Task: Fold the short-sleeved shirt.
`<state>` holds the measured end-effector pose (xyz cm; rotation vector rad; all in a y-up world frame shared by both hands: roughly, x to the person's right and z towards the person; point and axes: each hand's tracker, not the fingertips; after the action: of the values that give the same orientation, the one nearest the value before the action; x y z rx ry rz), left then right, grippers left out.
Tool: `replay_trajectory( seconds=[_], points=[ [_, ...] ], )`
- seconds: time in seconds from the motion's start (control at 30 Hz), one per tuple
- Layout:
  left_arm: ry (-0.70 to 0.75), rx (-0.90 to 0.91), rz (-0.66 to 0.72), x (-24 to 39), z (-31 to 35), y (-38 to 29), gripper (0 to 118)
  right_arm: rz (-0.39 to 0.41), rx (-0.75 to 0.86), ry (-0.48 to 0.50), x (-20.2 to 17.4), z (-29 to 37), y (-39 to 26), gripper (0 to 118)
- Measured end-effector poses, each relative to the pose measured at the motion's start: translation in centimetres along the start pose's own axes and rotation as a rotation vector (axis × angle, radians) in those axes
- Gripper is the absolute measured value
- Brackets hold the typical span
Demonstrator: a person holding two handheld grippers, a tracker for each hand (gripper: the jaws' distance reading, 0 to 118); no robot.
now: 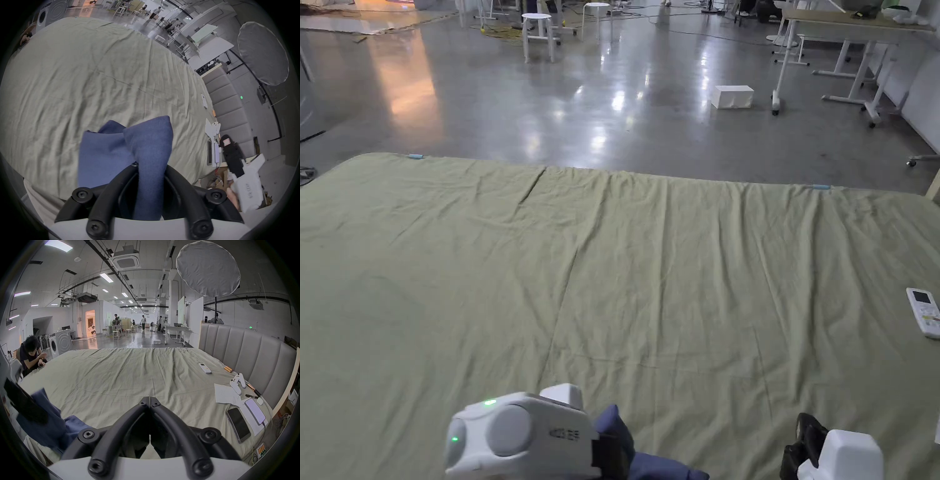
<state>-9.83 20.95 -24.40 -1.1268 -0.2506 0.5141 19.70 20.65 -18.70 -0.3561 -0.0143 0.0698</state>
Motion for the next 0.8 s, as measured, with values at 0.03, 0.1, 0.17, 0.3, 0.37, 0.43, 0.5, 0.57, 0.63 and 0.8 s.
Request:
replay_trajectory(
  seconds=[0.03, 0.1, 0.17, 0.3, 0.37, 0.43, 0.5, 0.57, 0.63, 0.8],
  points=[
    [0.015, -0.013, 0.004, 0.5, -1.2, -0.3, 13, -0.001, -0.002, -0.003, 0.1, 0.0, 0.0, 0],
    [0.032, -0.021, 0.009, 1.3, -3.2, -1.0, 13, -0.002, -0.005, -0.008, 0.4, 0.1, -0.1, 0],
    [0.049, -0.037, 0.015, 1.7, -5.1, -1.6, 13, -0.003, -0.008, -0.013, 0.7, 0.1, -0.3, 0],
    [0.073, -0.048, 0.007, 2.3, -7.2, -2.6, 23, -0.007, -0.015, -0.026, 1.3, 0.2, -0.5, 0],
    [0.042, -0.046, 0.003, 2.3, -7.2, -2.7, 49, -0.007, -0.016, -0.028, 1.6, 0.4, -0.6, 0],
    [-0.042, -0.049, -0.015, 2.5, -6.4, -2.7, 65, -0.008, -0.017, -0.032, 1.8, 0.4, -0.6, 0],
    [-0.061, -0.044, -0.022, 2.5, -5.3, -2.4, 66, -0.005, -0.02, -0.033, 1.9, 0.4, -0.7, 0],
    [-0.087, -0.041, -0.042, 2.4, -4.1, -2.1, 66, -0.006, -0.022, -0.035, 2.0, 0.4, -0.8, 0],
    [-0.133, -0.021, -0.046, 1.8, -3.1, -1.7, 66, -0.007, -0.022, -0.037, 2.1, 0.4, -0.8, 0],
    [-0.132, -0.045, -0.03, 1.1, -3.5, -2.2, 31, -0.007, -0.026, -0.035, 2.1, 0.4, -0.9, 0]
  ],
)
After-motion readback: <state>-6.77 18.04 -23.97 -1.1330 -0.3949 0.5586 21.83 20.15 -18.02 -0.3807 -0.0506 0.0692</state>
